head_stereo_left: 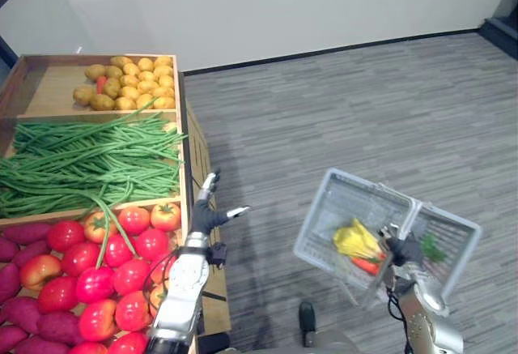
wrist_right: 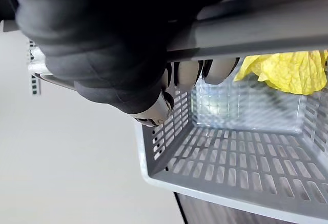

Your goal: Pick vegetable in the basket

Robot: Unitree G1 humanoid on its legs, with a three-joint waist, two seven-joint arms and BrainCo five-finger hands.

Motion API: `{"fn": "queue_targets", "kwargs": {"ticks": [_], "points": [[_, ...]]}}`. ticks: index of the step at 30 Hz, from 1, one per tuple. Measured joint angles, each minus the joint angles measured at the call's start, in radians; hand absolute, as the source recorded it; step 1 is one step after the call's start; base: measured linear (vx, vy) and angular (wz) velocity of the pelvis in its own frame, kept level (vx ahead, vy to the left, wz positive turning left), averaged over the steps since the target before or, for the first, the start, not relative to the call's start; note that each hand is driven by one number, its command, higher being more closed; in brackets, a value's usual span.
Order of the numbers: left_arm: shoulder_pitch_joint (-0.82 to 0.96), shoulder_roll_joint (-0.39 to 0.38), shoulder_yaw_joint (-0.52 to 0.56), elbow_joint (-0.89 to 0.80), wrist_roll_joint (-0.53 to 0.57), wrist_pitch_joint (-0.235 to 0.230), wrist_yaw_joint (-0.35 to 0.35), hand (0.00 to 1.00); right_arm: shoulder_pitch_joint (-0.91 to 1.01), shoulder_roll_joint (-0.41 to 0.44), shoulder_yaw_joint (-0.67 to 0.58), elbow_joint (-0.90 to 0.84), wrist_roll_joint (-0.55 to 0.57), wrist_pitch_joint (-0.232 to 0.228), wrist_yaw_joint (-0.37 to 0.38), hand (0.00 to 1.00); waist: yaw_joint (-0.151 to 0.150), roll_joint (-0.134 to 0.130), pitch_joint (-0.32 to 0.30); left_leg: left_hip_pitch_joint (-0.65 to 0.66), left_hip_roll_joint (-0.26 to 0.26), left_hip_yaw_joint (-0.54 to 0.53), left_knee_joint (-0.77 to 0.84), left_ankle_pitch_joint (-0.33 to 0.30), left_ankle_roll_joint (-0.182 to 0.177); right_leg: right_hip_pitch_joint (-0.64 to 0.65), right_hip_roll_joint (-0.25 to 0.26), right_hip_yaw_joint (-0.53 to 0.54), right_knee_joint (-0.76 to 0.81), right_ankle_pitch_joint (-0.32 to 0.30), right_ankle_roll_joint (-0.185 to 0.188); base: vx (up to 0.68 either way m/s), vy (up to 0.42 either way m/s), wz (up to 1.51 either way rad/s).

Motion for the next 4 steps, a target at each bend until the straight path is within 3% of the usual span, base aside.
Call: {"fn": "queue_targets", "kwargs": {"ticks": [4], "points": [[0.071,0.003,0.069,0.008,-0.037,0.0,-0.021,0.0,0.02,-0.018,-0.016,0.086,-0.093,0.001,0.01,1.0,0.007,0.001,-0.001,0.005,-0.001,-0.005,0.0,0.0,0.0,0.007,-0.002,-0.003,0.0,-0.002,-0.001,-0.01,0.001,0.02]]}}
